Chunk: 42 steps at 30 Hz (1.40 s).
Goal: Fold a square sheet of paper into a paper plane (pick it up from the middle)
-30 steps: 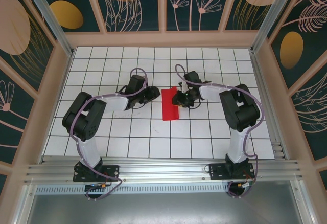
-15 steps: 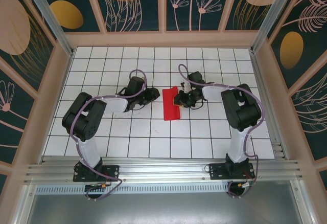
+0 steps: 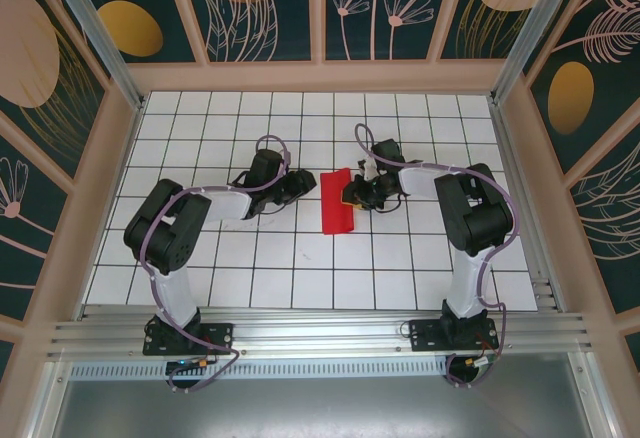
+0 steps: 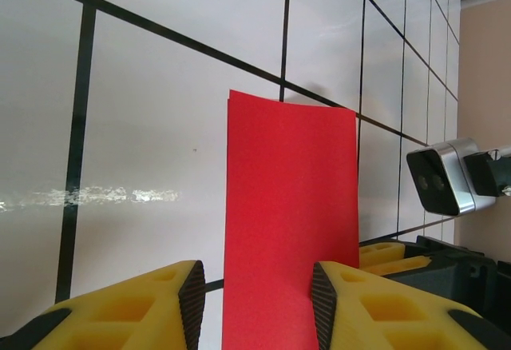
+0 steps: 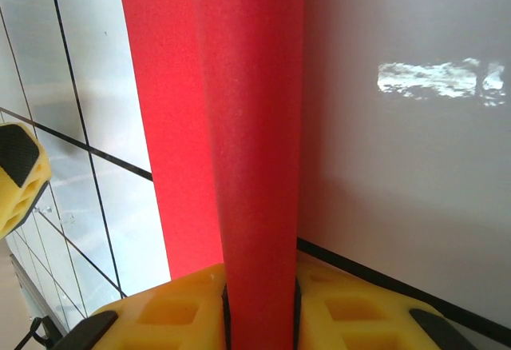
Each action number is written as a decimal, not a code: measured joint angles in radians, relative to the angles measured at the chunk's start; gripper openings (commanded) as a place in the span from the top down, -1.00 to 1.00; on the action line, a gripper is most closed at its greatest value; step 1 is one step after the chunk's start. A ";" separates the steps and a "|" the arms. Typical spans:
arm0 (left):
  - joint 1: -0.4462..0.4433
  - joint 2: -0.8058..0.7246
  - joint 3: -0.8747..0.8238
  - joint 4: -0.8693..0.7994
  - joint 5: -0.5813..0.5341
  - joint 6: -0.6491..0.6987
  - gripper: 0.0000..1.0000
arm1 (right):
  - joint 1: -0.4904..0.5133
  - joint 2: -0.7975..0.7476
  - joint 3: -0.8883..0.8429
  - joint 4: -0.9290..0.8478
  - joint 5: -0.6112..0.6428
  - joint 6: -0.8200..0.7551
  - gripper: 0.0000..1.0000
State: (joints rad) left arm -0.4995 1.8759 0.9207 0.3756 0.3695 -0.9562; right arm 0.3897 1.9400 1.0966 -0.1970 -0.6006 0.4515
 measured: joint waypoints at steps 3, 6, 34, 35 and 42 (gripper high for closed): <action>0.000 0.005 0.000 0.010 0.011 0.000 0.16 | 0.000 0.000 0.000 0.000 0.000 0.001 0.47; 0.000 0.005 0.000 0.018 0.020 -0.003 0.16 | 0.000 0.002 0.000 0.000 -0.002 0.004 0.41; -0.013 0.054 0.009 0.049 0.079 -0.019 0.22 | -0.011 0.011 0.000 -0.002 -0.011 0.001 0.58; -0.013 0.054 0.010 0.049 0.080 -0.018 0.22 | -0.011 0.012 0.000 -0.002 -0.011 -0.004 0.58; -0.013 0.058 0.013 0.051 0.080 -0.018 0.22 | -0.010 0.016 0.011 -0.020 -0.019 -0.060 0.51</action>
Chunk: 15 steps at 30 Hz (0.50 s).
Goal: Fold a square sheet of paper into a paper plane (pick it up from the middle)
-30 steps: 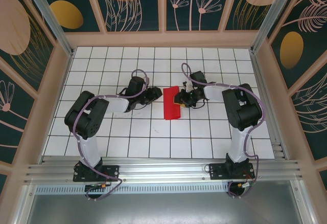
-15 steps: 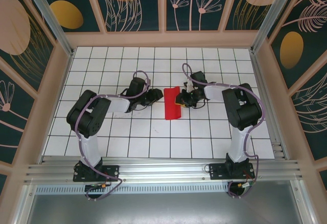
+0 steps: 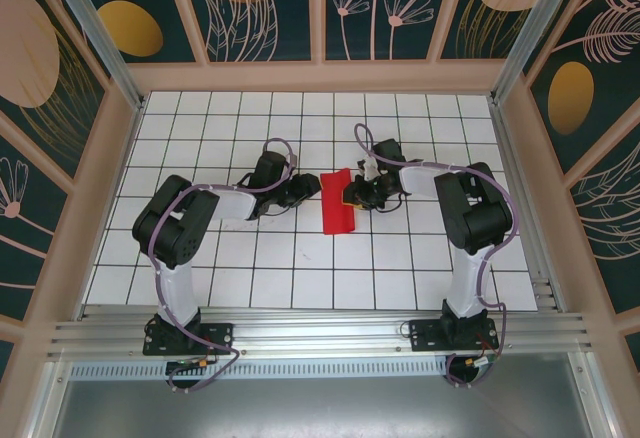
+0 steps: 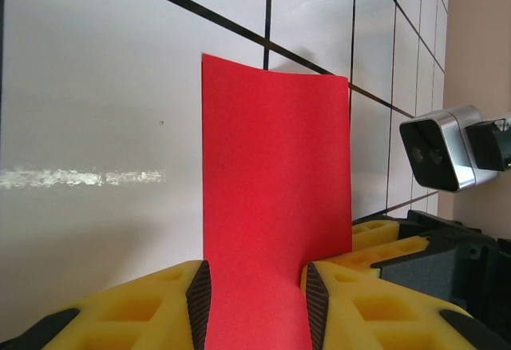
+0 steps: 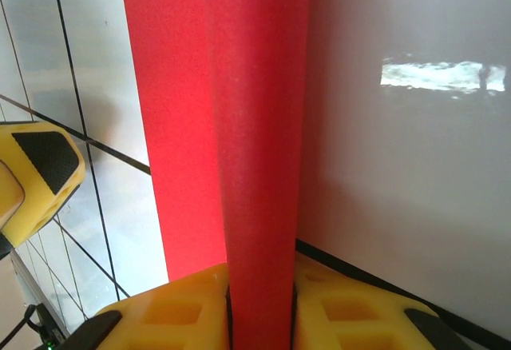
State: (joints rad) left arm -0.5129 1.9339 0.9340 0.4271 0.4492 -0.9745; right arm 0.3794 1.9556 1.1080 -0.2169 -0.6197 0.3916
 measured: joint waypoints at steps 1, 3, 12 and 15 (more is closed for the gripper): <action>0.000 0.002 0.001 0.000 0.000 0.000 0.22 | 0.000 0.000 0.002 -0.003 0.000 -0.006 0.52; 0.000 0.003 0.002 0.000 0.000 0.000 0.23 | 0.000 0.002 0.003 -0.006 0.000 -0.020 0.52; 0.000 0.005 0.006 0.000 0.000 0.000 0.24 | -0.003 0.005 0.004 -0.012 0.000 -0.046 0.61; 0.000 0.005 0.008 0.000 0.005 0.000 0.25 | -0.004 0.007 0.005 -0.013 0.000 -0.046 0.61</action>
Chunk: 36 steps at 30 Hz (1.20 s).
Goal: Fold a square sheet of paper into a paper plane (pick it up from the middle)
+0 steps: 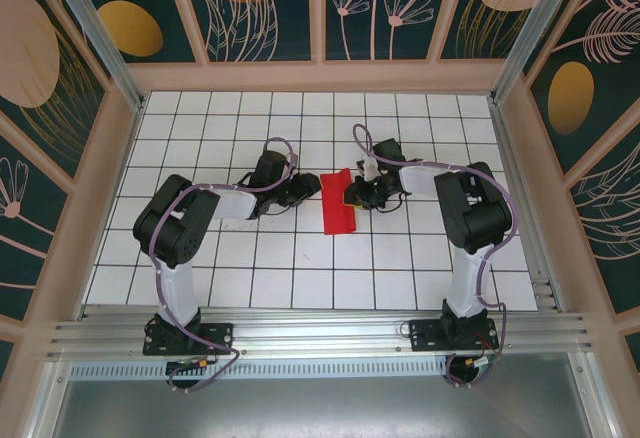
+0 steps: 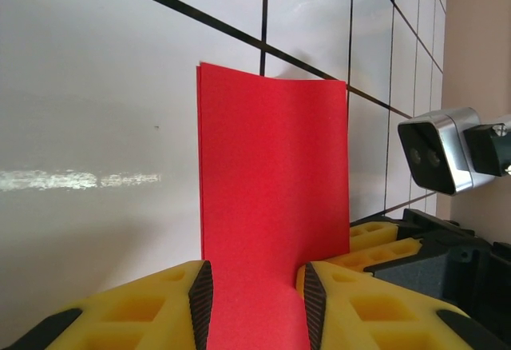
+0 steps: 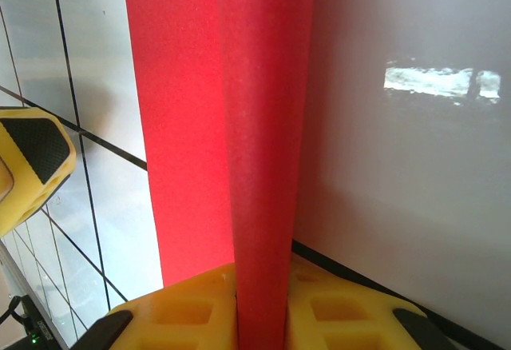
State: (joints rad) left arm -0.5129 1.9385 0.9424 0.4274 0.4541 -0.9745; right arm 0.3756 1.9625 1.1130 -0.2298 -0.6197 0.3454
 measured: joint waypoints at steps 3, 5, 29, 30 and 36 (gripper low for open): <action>0.000 0.000 0.001 0.000 0.009 0.000 0.27 | 0.000 0.002 0.003 -0.004 0.000 0.000 0.62; -0.001 0.002 0.001 0.000 0.010 0.000 0.27 | 0.000 0.002 0.005 -0.006 0.000 0.000 0.62; -0.044 0.066 0.087 -0.012 0.033 0.000 0.48 | -0.001 0.009 0.017 -0.024 -0.003 -0.023 0.58; -0.044 0.066 0.087 -0.012 0.033 0.000 0.48 | 0.000 0.009 0.018 -0.027 -0.002 -0.026 0.58; -0.044 0.075 0.087 -0.012 0.037 0.000 0.49 | 0.002 0.011 0.024 -0.036 0.000 -0.038 0.57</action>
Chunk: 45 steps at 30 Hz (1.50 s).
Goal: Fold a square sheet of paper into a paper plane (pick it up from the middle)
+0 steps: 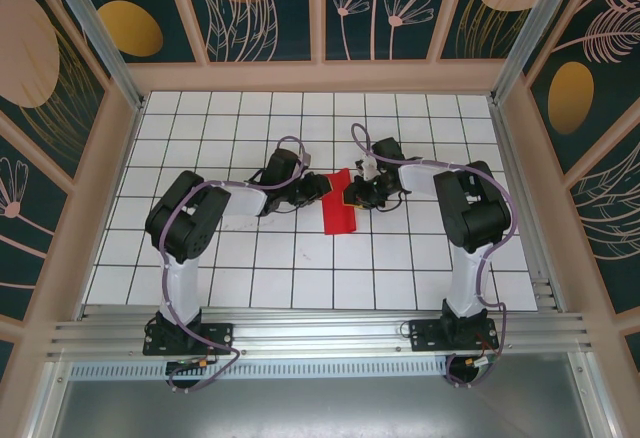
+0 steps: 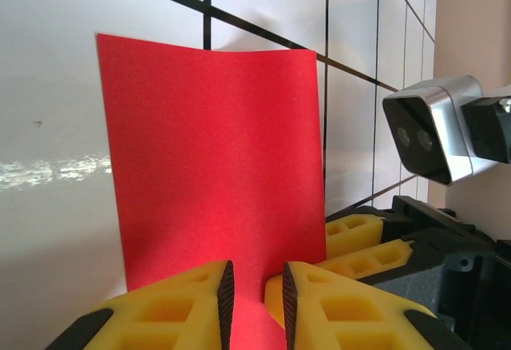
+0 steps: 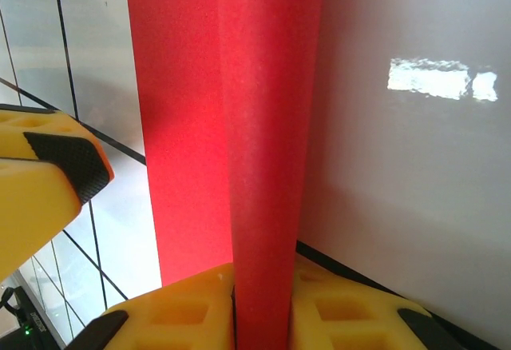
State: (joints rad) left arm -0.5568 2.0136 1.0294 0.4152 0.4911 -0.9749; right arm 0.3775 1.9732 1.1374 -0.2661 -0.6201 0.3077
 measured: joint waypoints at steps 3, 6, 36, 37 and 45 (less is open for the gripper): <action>0.000 0.008 0.004 -0.001 0.003 0.000 0.51 | 0.000 0.000 0.001 -0.003 0.001 -0.010 0.57; -0.001 0.015 0.010 -0.001 0.005 0.000 0.53 | 0.001 0.001 0.002 -0.003 0.001 -0.014 0.57; -0.026 0.063 0.151 -0.283 -0.085 0.041 0.75 | 0.006 0.006 0.019 -0.028 0.016 -0.014 0.55; -0.027 0.064 0.159 -0.299 -0.093 0.047 0.76 | 0.007 0.006 0.020 -0.029 0.017 -0.014 0.54; -0.037 0.069 0.185 -0.352 -0.131 0.072 0.80 | 0.015 0.001 0.034 -0.042 0.019 -0.006 0.29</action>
State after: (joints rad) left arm -0.5941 2.0827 1.2144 0.0628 0.3599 -0.9024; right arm 0.3927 1.9739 1.1713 -0.3080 -0.6006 0.3012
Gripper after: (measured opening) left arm 0.104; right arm 0.315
